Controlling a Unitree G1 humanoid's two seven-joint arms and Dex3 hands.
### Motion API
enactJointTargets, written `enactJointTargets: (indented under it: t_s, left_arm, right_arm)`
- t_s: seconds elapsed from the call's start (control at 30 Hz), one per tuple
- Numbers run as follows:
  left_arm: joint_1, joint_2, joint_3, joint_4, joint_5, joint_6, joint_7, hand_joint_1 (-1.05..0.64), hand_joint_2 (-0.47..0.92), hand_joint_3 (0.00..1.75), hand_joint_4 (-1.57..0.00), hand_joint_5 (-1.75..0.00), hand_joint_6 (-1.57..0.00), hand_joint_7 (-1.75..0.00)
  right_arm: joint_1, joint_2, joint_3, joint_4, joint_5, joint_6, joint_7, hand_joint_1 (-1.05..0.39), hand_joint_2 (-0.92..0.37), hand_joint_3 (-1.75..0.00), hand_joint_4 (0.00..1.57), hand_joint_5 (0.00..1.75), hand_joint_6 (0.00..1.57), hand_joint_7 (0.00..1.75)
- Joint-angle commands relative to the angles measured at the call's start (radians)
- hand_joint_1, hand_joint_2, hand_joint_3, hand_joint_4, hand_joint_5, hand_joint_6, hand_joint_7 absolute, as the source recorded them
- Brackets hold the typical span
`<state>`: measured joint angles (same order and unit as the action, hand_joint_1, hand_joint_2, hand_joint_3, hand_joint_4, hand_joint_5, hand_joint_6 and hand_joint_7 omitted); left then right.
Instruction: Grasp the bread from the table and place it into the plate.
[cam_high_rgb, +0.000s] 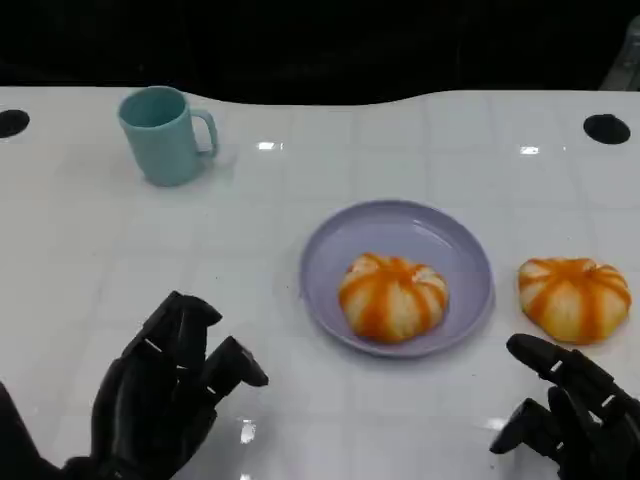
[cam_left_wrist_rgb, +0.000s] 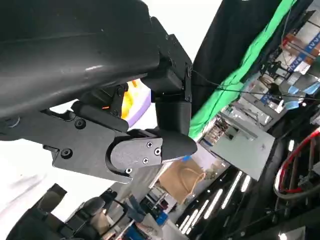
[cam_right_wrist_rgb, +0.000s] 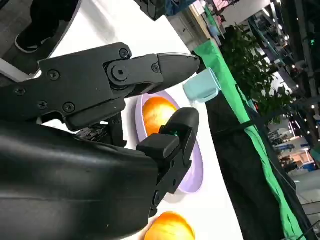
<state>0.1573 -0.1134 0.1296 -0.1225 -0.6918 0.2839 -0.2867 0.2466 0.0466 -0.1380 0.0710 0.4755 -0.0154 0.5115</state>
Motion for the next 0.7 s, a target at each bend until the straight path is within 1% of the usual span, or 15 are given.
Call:
enactJointTargets:
  t_s: [0.03,0.17,0.23,0.43,0.7]
  left_arm:
    - [0.029,0.007,0.005,-0.028,0.012,0.023,0.028,-0.52,0.92,0.45,-0.74,-1.75,-0.54,-1.67]
    - [0.042,0.007,0.005,-0.042,0.012,0.044,0.041,-0.51,0.92,0.43,-0.74,-1.75,-0.54,-1.64]
    - [0.047,0.007,0.004,-0.048,0.013,0.054,0.05,-0.5,0.92,0.41,-0.74,-1.75,-0.55,-1.63]
    - [0.04,0.006,0.004,-0.049,0.024,0.066,0.071,-0.51,0.92,0.39,-0.76,-1.75,-0.58,-1.64]
    - [0.039,0.012,-0.003,-0.029,0.045,0.04,0.036,-0.51,0.92,0.42,-0.73,-1.75,-0.56,-1.63]
  right_arm:
    - [0.009,-0.014,-0.006,-0.016,0.012,0.007,0.002,-0.79,-0.92,-0.18,0.67,1.45,0.99,0.43]
    - [0.003,-0.016,-0.009,-0.006,0.009,-0.004,0.007,-0.79,-0.92,-0.19,0.67,1.45,0.99,0.43]
    - [0.0,-0.017,-0.011,0.002,0.007,-0.013,0.013,-0.8,-0.92,-0.19,0.69,1.42,1.0,0.4]
    - [-0.008,-0.023,-0.014,0.016,0.002,-0.018,0.023,-0.79,-0.92,-0.2,0.69,1.41,1.02,0.37]
    - [-0.005,-0.032,-0.009,0.005,-0.015,-0.003,0.01,-0.8,-0.92,-0.21,0.71,1.42,1.04,0.36]
